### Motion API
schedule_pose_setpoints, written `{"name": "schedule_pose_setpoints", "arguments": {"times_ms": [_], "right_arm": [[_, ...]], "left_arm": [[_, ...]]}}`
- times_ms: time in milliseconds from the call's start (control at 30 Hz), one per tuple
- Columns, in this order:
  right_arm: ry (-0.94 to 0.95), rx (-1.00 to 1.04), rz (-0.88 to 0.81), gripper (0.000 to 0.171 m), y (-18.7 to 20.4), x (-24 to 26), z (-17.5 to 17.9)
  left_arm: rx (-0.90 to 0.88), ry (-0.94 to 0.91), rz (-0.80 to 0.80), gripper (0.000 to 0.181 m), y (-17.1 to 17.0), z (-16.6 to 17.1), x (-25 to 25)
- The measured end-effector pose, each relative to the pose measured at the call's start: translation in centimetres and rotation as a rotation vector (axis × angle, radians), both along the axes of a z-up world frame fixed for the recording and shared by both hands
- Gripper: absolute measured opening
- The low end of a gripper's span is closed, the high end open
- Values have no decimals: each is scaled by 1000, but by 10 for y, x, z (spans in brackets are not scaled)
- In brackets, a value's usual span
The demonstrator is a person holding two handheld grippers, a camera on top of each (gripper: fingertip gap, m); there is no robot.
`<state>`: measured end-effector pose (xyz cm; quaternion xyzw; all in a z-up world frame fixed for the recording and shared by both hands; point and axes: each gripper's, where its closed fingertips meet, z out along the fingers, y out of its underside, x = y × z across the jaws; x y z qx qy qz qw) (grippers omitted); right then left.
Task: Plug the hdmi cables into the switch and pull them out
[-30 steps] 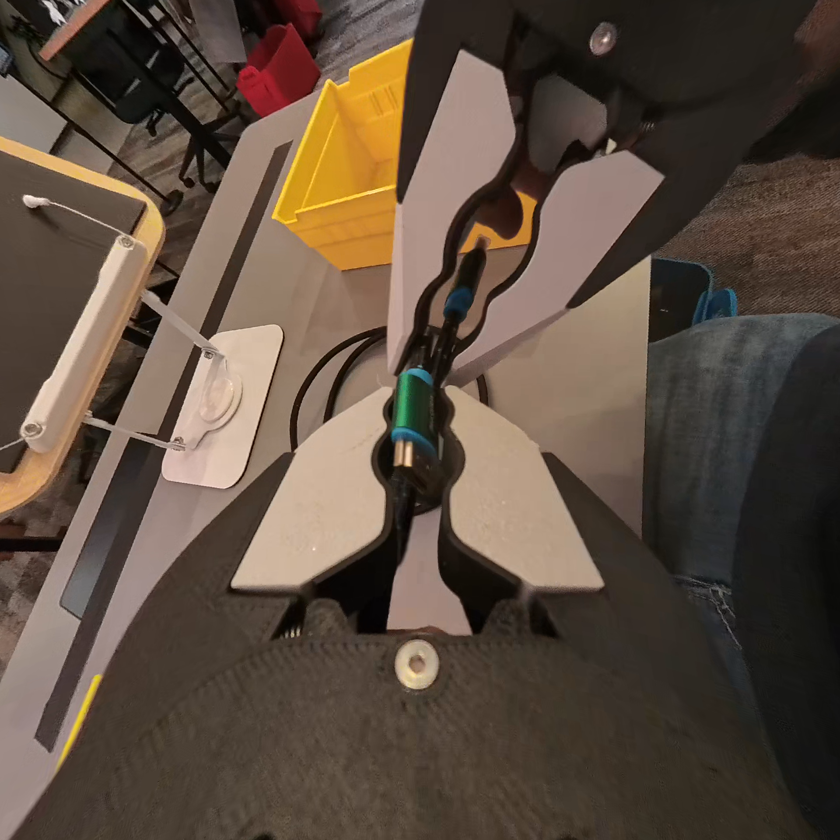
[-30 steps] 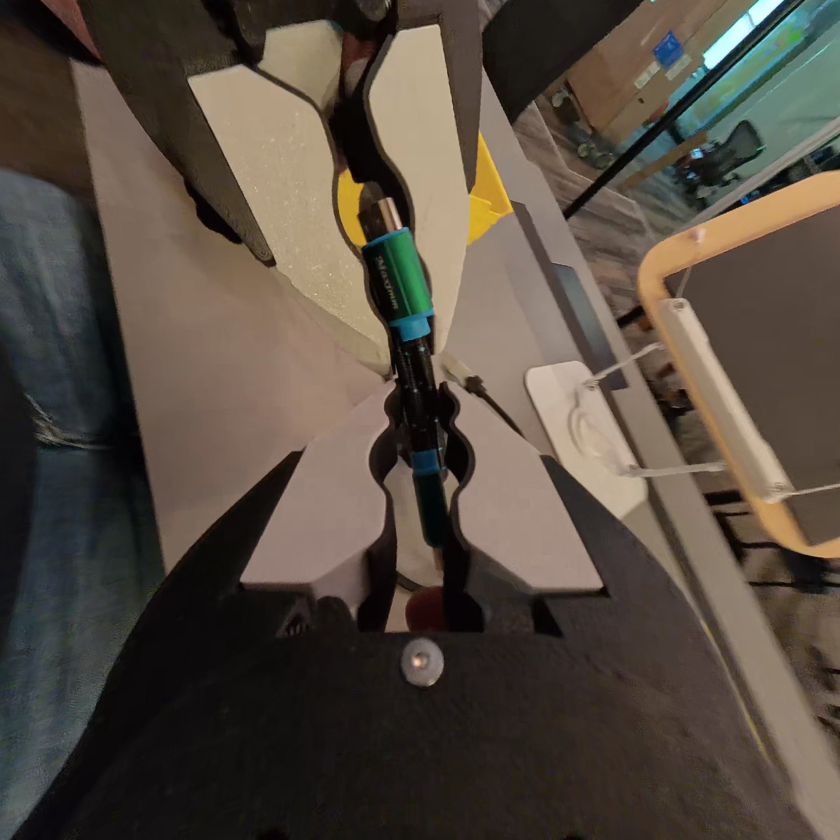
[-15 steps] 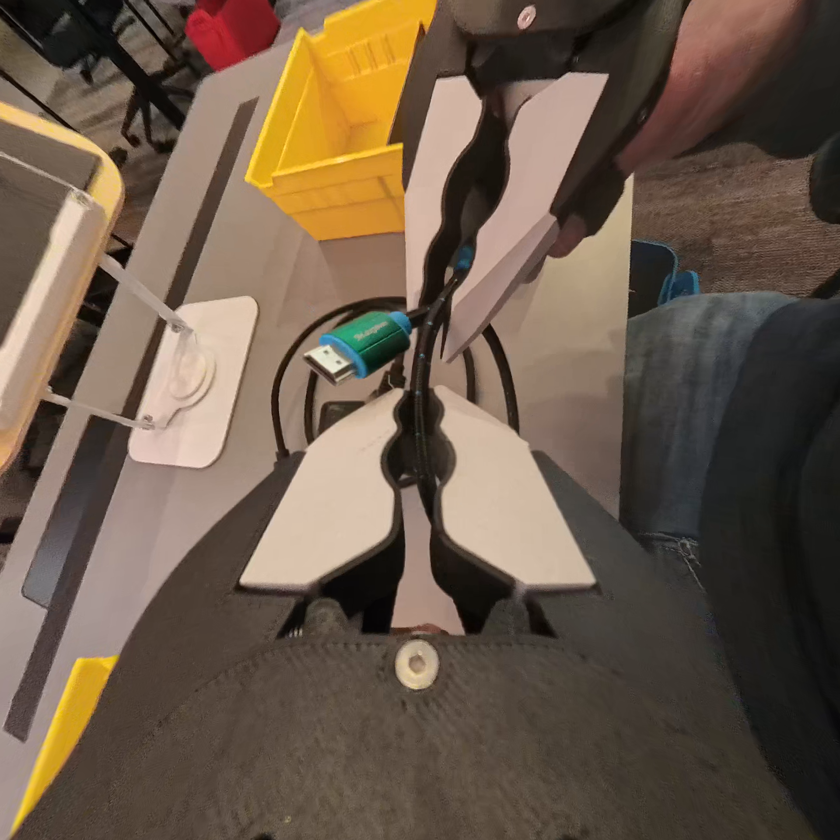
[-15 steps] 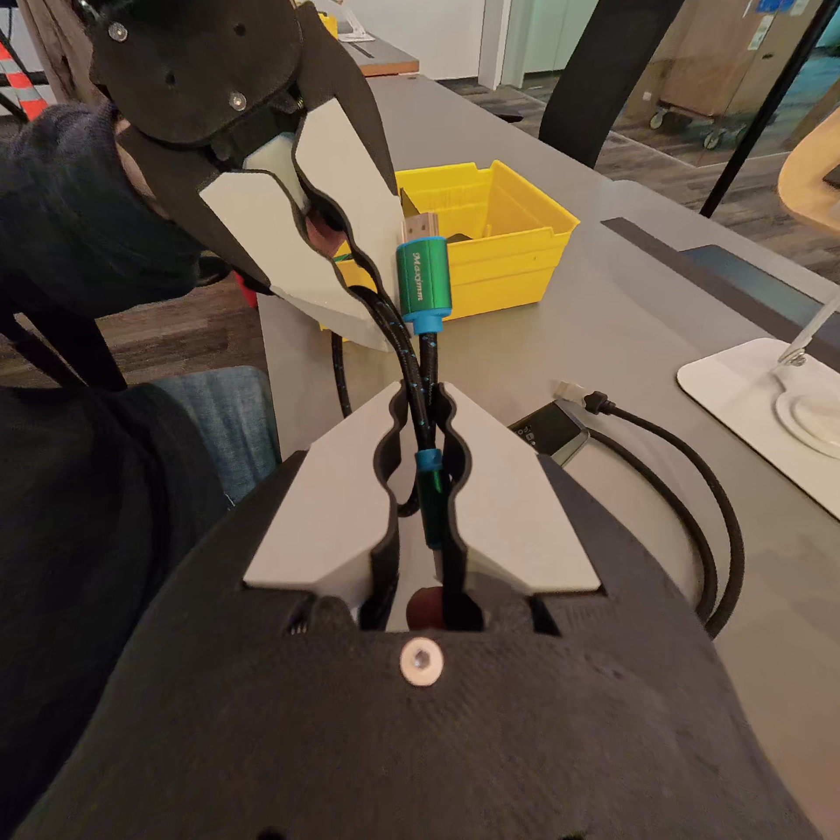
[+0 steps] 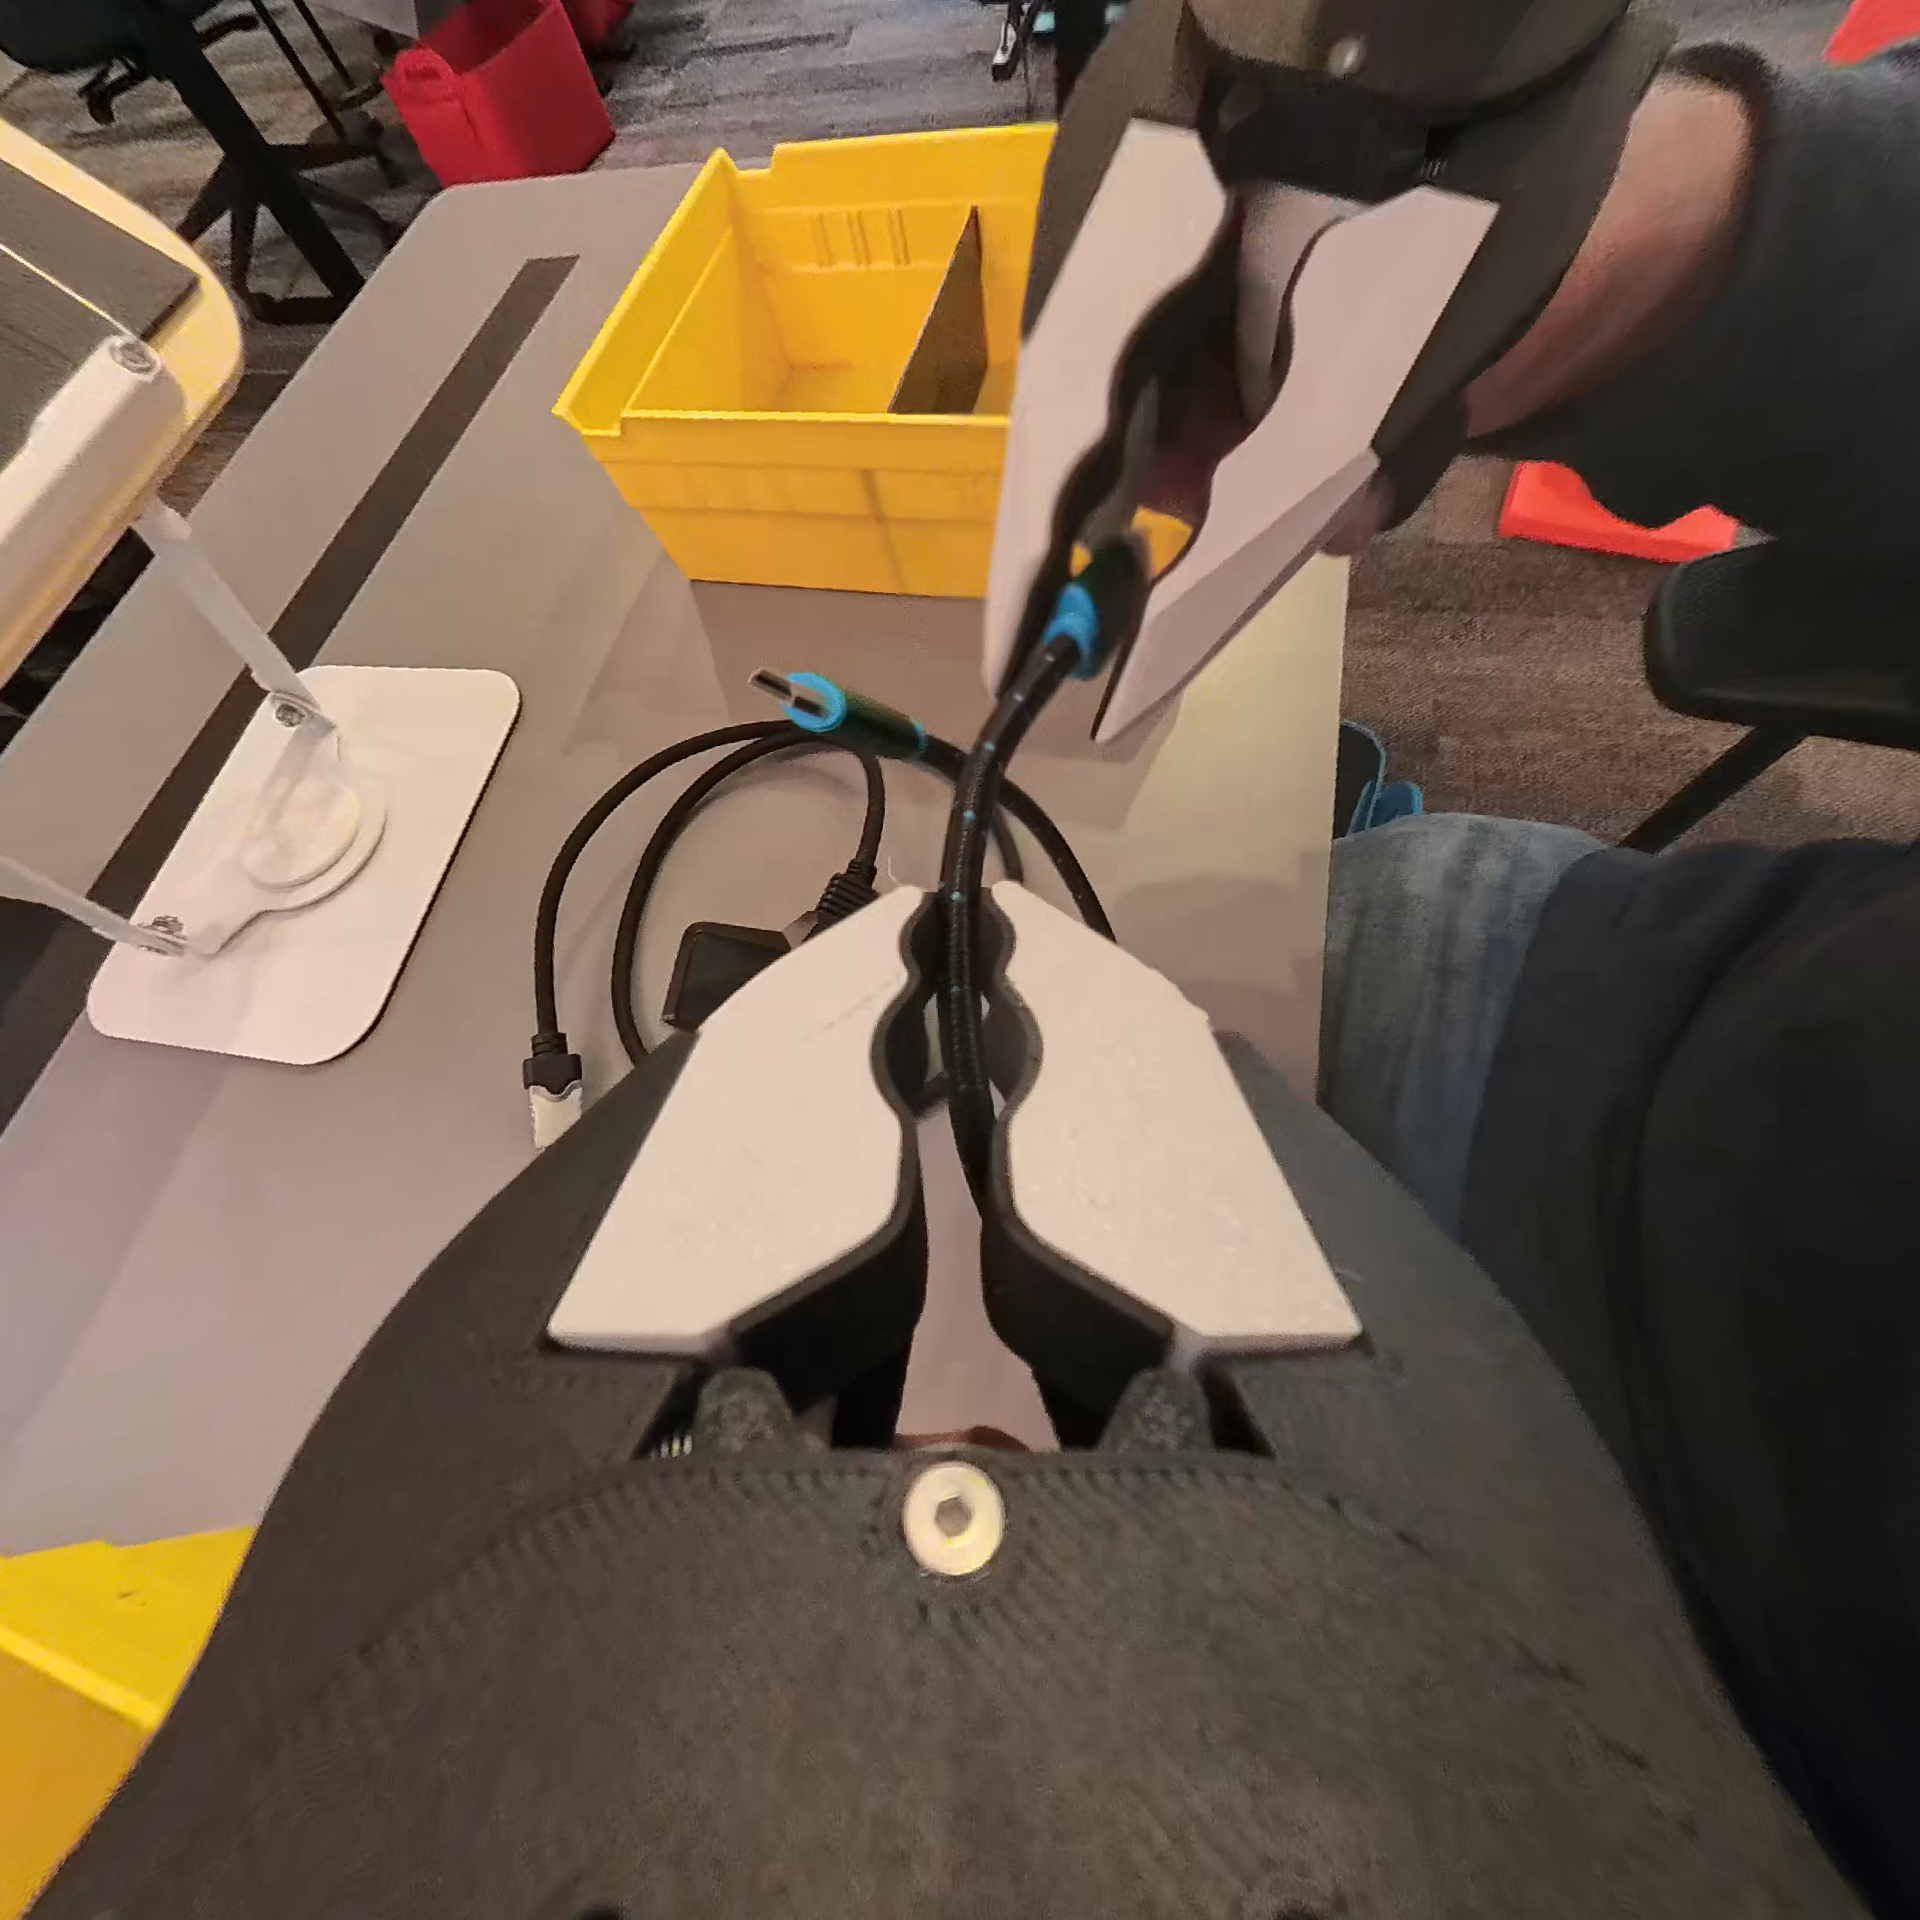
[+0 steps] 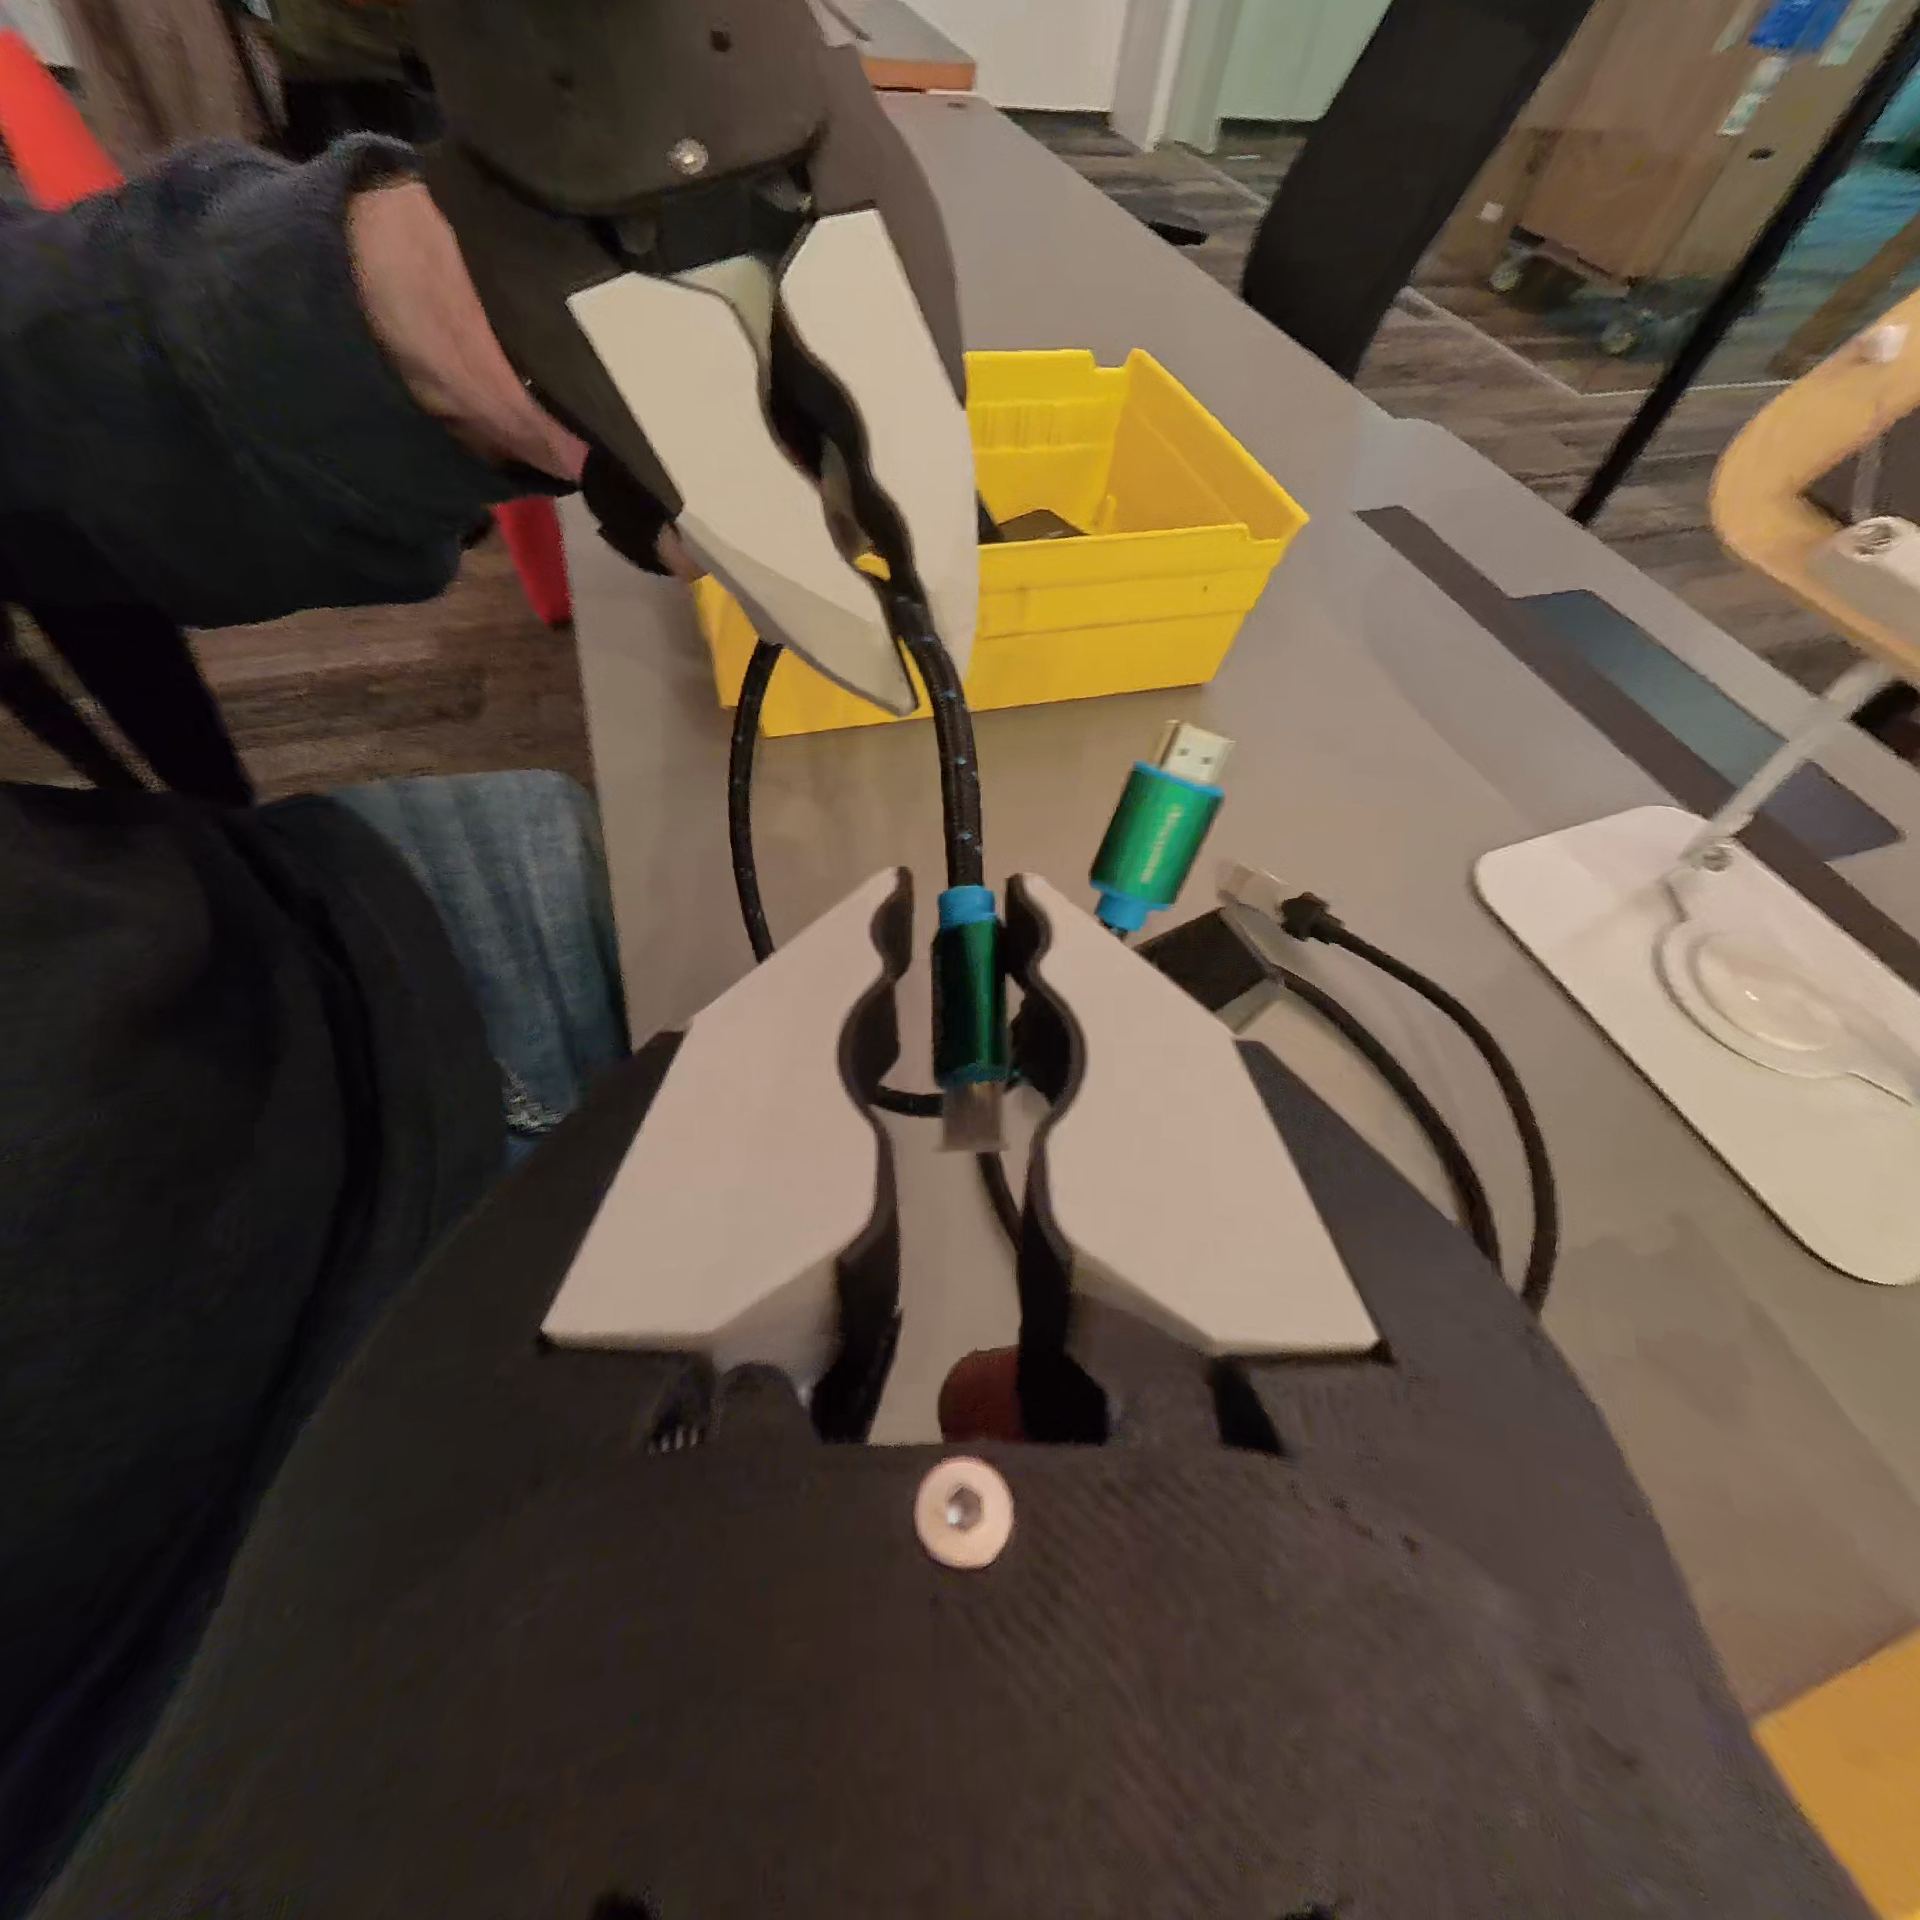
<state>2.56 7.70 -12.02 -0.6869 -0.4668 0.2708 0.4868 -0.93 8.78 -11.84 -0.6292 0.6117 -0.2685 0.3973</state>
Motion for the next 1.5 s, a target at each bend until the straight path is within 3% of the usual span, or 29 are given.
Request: {"name": "schedule_pose_setpoints", "arguments": {"times_ms": [33,233,433,533,667,733,867,933,1000,1067,1133,1233,1333,1500], "right_arm": [[6,-1,8,11,-1,0,1],[96,-88,53,9,-6,-4,12],[-5,-156,158,9,-14,-21,0],[-49,-141,211,9,-16,-33,-1],[-46,-120,251,9,-12,-38,3],[-34,-122,260,9,-11,-39,4],[54,-119,280,8,-10,-42,15],[94,-123,300,8,-12,-44,19],[107,-119,295,9,-10,-45,18],[154,-123,271,8,-5,-45,22],[192,-121,240,14,0,-44,27],[218,-79,180,38,6,-33,35],[109,-59,80,51,13,-18,19],[-30,-77,-7,54,25,-15,-17]], "left_arm": [[-18,-13,-7,6,-1,2,0],[-23,-28,-47,6,-5,5,-3],[222,21,-67,23,-8,17,5],[246,157,-126,16,-21,2,10],[189,134,-130,8,-20,3,5],[150,122,-119,15,-16,4,1],[88,130,-133,47,-16,-1,-6],[75,108,-139,39,-17,-3,-2],[41,81,-157,11,-20,-4,2],[21,50,-123,7,-14,-3,1],[-21,38,-118,6,-12,-3,-1],[-36,44,-89,6,-5,-4,-6],[-71,13,-84,6,-2,-2,-7],[-103,-57,-96,6,-3,13,-8]]}}
